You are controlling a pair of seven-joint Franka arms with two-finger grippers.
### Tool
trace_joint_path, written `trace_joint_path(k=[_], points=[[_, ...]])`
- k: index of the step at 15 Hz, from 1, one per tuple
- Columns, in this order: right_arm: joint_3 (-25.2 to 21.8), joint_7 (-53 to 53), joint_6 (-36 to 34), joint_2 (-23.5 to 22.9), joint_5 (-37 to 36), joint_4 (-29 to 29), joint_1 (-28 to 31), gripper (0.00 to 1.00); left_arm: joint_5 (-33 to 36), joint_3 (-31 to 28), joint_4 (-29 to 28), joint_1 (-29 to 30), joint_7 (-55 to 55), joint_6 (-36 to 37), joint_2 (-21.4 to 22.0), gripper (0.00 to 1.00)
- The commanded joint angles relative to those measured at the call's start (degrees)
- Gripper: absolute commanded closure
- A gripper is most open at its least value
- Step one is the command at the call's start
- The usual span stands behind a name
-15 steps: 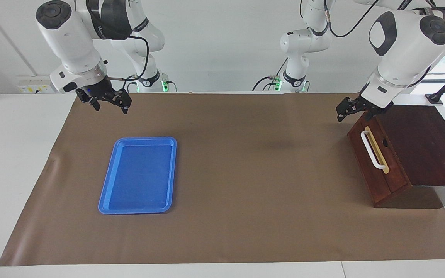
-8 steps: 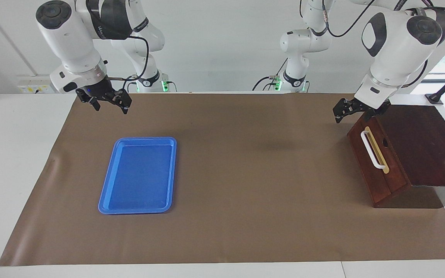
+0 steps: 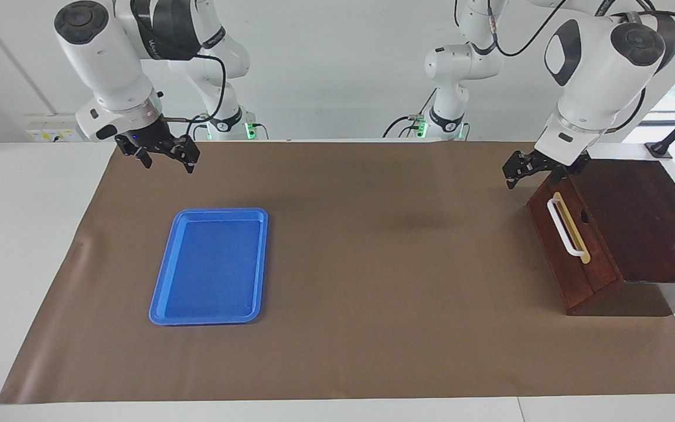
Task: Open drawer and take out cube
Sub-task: 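Pull the drawer handle away from the box with the left gripper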
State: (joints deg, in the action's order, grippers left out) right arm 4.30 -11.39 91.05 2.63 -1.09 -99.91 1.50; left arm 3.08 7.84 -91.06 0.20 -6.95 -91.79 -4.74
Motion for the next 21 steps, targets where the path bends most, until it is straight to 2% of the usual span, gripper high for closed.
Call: trace_joint_path(k=[1, 4, 7, 13, 17, 21], points=[[0.8, 0.8, -0.4, 1.0, 0.3, -0.6, 1.1, 0.00, 0.5, -0.7, -2.3, -0.7, -2.7, -0.9, 2.5, 0.00], [0.7, 0.8, -0.4, 1.0, 0.3, -0.6, 1.1, 0.00, 0.4, -1.0, -2.4, 1.1, -2.9, -1.2, 4.5, 0.00], [0.8, 0.8, -0.4, 1.0, 0.3, -0.6, 1.2, 0.00, 7.0, -0.6, -4.9, -1.9, -3.4, -6.1, 4.8, 0.00], [0.7, 0.8, -0.4, 1.0, 0.3, -0.6, 1.2, 0.00, 23.8, -0.5, -12.2, -3.7, -3.3, -14.0, 1.7, 0.00], [0.8, 0.8, -0.4, 1.0, 0.3, -0.6, 1.1, 0.00, 28.6, -0.7, -16.7, -0.6, -3.7, -21.2, 0.2, 0.00], [0.8, 0.8, -0.4, 1.0, 0.3, -0.6, 1.2, 0.00, 32.3, -0.7, -18.5, -0.6, -5.0, -24.9, -1.9, 0.00]])
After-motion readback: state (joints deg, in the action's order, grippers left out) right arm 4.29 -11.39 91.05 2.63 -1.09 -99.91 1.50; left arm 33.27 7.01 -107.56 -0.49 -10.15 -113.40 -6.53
